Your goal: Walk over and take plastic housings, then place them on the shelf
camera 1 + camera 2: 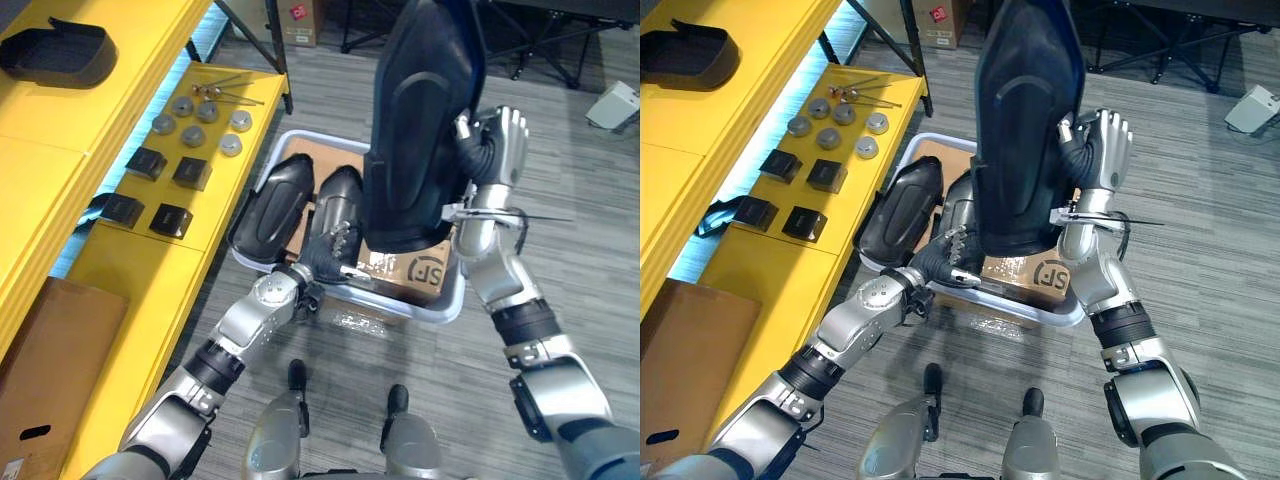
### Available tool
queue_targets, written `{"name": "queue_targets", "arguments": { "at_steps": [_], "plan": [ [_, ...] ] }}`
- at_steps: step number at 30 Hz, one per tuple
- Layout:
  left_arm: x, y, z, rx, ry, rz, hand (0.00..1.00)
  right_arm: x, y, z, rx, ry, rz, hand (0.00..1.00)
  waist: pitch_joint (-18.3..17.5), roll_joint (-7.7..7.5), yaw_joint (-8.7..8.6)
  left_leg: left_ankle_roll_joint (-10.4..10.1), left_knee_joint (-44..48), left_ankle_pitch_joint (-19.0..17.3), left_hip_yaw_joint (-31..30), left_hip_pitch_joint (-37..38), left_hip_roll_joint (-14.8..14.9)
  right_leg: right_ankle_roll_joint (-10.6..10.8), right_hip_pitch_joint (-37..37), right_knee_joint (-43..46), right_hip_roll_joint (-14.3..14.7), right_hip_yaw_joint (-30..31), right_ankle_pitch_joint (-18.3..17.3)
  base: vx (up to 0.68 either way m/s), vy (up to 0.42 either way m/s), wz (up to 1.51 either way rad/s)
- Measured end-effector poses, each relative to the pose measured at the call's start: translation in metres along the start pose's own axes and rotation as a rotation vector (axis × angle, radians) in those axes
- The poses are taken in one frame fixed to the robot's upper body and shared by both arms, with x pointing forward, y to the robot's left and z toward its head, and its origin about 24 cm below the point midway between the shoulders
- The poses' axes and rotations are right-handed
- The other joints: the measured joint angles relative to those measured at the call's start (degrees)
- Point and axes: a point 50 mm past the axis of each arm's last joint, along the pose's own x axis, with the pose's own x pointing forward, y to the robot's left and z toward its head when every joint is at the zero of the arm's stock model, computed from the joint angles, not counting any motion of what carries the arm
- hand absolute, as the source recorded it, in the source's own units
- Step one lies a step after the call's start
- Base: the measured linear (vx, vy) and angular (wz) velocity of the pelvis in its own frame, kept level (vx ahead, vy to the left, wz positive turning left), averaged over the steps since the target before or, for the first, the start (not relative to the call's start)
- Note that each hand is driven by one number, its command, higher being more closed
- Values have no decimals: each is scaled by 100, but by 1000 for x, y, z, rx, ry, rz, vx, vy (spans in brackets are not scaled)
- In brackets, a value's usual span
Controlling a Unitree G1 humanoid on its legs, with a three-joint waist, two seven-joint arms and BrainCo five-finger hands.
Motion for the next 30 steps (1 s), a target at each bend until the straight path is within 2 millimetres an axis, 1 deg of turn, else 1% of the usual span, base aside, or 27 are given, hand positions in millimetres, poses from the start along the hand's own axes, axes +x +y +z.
{"name": "queue_targets", "arguments": {
  "at_steps": [2,4,8,10,11,13,15,16,19,24,30],
  "plan": [
    [3,-1,1,-12,-17,40,0,-2,4,4,11,-9,10,100,-10,-18,6,-18,-33,16,7,0,8,0,-23,1,14,13,0,7,-8,-3],
    [7,-1,3,-42,-46,70,0,-5,11,11,26,-38,32,100,-19,-36,11,-30,-204,117,17,39,20,-2,-63,5,19,46,1,0,0,0],
    [8,-6,7,-150,-99,43,0,-11,20,17,39,-46,58,100,-23,-43,47,-56,-299,173,25,78,53,-10,-80,22,39,53,-4,0,0,0],
    [9,-10,10,-243,-124,20,0,-16,29,13,37,-16,87,100,-69,-127,122,-66,-478,273,73,133,64,-23,-159,63,47,101,-12,-7,-5,-7],
    [9,-11,10,-264,-123,14,0,-18,31,12,34,-9,99,100,-80,-154,126,-68,-506,286,76,146,66,-23,-161,63,48,102,-12,-1,-6,-7],
    [10,-14,3,-335,-90,-2,0,-24,37,7,22,10,126,100,-139,-258,149,-71,-586,317,83,183,63,-24,-160,65,46,105,-14,0,0,0],
    [10,-15,0,-387,-76,-26,0,-26,39,6,18,14,133,100,-171,-314,155,-70,-604,324,85,196,59,-24,-159,65,43,106,-14,0,0,0],
    [10,-16,-1,-427,-68,-41,100,-28,41,6,16,16,141,100,-188,-343,167,-68,-636,338,96,222,58,-24,-154,65,41,114,-14,0,0,0],
    [10,-18,-2,-442,-62,-48,100,-31,42,5,18,20,129,100,-207,-376,180,-64,-802,436,98,300,51,-24,-149,65,38,108,-14,0,0,0],
    [11,-27,-8,-422,-33,-67,100,-44,47,-2,22,64,109,100,-242,-435,220,-73,-996,532,115,399,55,-23,-148,60,45,114,-14,0,0,0],
    [12,-24,-13,-379,-7,-6,100,-53,51,1,88,121,77,100,-342,-597,226,-75,-1088,554,159,467,63,-23,-132,6,55,143,-4,11,0,-4]
  ]
}}
